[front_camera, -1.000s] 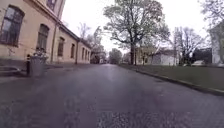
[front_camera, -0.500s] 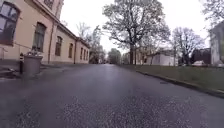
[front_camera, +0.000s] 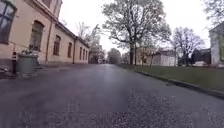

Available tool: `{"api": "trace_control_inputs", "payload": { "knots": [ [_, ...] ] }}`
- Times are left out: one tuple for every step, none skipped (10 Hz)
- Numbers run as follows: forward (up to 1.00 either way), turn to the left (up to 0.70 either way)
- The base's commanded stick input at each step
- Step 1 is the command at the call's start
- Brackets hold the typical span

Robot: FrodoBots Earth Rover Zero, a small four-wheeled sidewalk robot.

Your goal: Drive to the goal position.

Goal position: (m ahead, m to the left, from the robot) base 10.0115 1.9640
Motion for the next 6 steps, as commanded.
{"api": "trace_control_inputs", "payload": {
  "knots": [
    [0.85, 0.0],
    [0.85, 0.0],
    [0.85, 0.0],
    [0.85, 0.0],
    [0.85, 0.0],
    [0.85, 0.0]
  ]
}}
